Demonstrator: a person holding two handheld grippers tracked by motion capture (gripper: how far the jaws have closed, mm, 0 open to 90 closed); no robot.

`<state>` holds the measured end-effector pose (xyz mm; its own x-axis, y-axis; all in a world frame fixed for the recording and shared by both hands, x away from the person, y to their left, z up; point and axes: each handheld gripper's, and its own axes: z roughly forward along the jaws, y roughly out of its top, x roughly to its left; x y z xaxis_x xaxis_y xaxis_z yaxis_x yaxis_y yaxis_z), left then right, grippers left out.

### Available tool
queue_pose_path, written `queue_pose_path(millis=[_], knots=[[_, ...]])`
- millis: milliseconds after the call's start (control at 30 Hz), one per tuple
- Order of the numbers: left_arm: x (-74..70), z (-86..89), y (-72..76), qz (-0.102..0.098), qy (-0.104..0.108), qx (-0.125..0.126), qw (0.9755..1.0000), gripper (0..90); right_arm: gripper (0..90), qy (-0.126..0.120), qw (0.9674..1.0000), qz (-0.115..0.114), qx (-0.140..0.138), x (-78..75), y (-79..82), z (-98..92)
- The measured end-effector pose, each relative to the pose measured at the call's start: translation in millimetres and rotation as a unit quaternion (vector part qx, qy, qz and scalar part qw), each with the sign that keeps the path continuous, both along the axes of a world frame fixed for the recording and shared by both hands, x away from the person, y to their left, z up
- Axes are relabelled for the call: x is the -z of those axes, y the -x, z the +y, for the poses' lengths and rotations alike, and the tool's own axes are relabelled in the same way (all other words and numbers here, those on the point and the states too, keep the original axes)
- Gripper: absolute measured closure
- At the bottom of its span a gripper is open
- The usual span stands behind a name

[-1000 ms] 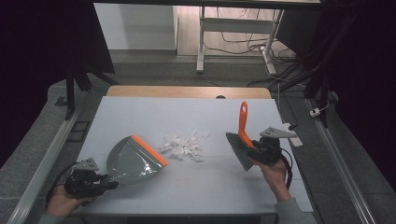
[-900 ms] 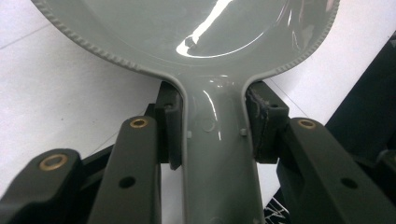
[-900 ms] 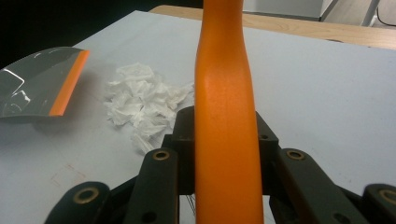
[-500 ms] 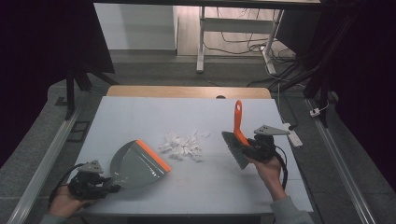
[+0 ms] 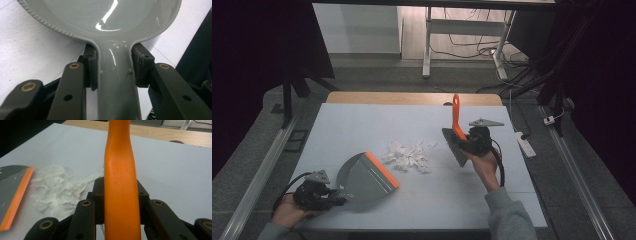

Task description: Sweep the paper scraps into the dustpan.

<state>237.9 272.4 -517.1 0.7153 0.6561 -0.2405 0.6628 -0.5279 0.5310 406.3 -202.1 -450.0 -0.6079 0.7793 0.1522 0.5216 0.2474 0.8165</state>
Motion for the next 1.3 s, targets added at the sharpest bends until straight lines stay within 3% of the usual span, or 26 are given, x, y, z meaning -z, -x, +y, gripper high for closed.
queue_pose_path(millis=[200, 767, 900, 1300], knots=[[1.1, -3.1, -0.7, -0.002, -0.003, 0.005, 1.0000, 61.8, 70.0, 0.016, 0.9997, 0.013, 0.014, 0.1, -26.0, 21.6], [0.7, -7.9, -3.0, -0.002, -0.009, 0.007, 0.9999, 61.8, 70.0, 0.052, 0.9982, 0.023, 0.016, 12.5, -48.0, 41.3], [1.0, -7.7, -3.5, -0.001, -0.009, 0.004, 0.9999, 61.8, 70.1, 0.051, 0.9982, 0.028, 0.018, 16.1, -53.1, 45.4], [2.4, -7.2, -4.8, -0.001, -0.007, 0.001, 1.0000, 61.8, 70.0, 0.074, 0.9963, 0.042, 0.012, 28.4, -66.8, 69.7]])
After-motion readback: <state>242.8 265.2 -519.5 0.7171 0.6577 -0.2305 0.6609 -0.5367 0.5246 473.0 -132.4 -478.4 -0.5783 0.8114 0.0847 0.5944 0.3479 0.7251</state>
